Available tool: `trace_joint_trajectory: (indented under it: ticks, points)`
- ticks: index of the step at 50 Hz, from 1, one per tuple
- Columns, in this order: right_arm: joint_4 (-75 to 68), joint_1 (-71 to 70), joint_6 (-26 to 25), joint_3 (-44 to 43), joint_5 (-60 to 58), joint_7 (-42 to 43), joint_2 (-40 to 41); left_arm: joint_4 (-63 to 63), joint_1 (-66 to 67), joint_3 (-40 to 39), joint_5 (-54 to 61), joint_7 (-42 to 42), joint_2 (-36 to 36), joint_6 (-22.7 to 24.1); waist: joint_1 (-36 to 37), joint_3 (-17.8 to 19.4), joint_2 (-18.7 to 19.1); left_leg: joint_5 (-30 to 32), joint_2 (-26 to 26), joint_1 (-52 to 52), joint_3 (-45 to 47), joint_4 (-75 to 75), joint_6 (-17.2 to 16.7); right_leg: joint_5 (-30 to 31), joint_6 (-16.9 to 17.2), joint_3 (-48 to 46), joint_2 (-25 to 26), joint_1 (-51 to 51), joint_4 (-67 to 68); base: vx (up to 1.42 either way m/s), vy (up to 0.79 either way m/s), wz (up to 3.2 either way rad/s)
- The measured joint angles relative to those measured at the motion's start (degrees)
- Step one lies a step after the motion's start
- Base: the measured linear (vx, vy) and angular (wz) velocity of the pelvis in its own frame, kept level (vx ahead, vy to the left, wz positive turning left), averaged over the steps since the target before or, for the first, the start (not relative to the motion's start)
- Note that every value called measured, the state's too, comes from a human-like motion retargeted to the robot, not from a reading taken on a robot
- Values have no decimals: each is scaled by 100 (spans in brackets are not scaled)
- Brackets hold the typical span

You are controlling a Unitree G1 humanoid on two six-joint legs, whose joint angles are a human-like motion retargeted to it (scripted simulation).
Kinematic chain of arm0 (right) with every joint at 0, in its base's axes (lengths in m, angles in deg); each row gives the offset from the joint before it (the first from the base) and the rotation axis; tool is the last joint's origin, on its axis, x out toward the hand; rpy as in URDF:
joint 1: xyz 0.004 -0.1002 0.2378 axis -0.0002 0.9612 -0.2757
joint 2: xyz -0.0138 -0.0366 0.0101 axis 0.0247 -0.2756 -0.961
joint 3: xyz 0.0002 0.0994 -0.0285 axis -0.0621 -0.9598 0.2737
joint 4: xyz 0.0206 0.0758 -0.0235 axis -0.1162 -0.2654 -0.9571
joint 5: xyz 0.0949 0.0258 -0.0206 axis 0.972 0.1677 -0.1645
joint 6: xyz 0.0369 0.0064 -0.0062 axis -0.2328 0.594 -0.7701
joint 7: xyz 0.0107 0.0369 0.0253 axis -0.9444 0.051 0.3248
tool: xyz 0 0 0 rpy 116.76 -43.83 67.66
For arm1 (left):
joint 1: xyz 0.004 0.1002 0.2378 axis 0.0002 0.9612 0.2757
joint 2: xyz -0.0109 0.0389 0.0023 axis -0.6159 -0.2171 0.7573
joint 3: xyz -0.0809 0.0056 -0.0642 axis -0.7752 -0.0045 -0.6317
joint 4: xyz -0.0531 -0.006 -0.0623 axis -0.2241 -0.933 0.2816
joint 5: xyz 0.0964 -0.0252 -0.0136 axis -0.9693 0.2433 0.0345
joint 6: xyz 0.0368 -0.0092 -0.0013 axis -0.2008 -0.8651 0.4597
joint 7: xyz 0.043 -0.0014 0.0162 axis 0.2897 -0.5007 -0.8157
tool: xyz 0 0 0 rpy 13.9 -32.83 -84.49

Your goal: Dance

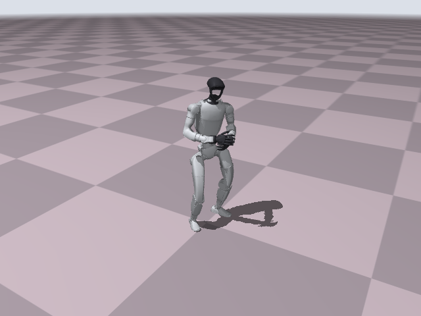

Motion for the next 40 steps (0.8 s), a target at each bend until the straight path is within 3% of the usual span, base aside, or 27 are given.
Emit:
trace_joint_trajectory:
  ticks: [8, 13, 23, 30, 35, 40]
  points:
    - [337, 250, 89, -152, 577, 243, -60, 138, 170, -317, 23, -118, -97, 7, 224, -170, 177, 45, 923, -1235, -486, 2206, -176, 62, -189, -118, 379, -171, -29, 2, -6, 2]
    - [783, 281, 121, -326, 784, 360, -193, 220, 9, -254, -109, -133, -53, 29, 525, -225, 447, -153, 1329, -1708, -856, 2674, -161, 290, -266, -327, 683, -44, -401, 1, 1, 5]
    - [1426, 299, 304, -729, 750, 966, -188, 295, -481, -85, -406, -479, 38, 309, 574, -296, 406, -300, 498, -1440, -1210, 1007, -183, 285, -86, -792, 117, 211, -448, 4, 13, 53]
    - [1679, 320, 364, -1089, 414, 1536, -12, 189, -859, -33, -474, -920, 312, 614, 402, -317, 237, -826, -172, -1032, -1171, 251, 157, 39, 97, -895, -570, 97, 287, 2, 24, 45]
    - [1852, 292, 376, -1362, 52, 1969, 200, 123, -1202, -62, -492, -1345, 487, 856, 267, -161, -1, -841, -735, -647, -1143, -289, 364, 285, 189, -879, -1211, -180, 1241, 0, 23, 29]
    - [1963, 230, 377, -1539, -429, 2336, 332, 124, -1434, -72, -711, -1738, 495, 1008, 116, -19, -204, -716, -1140, -372, -1245, -715, 440, 363, 396, -525, -1314, -494, 1573, 1, 17, 32]
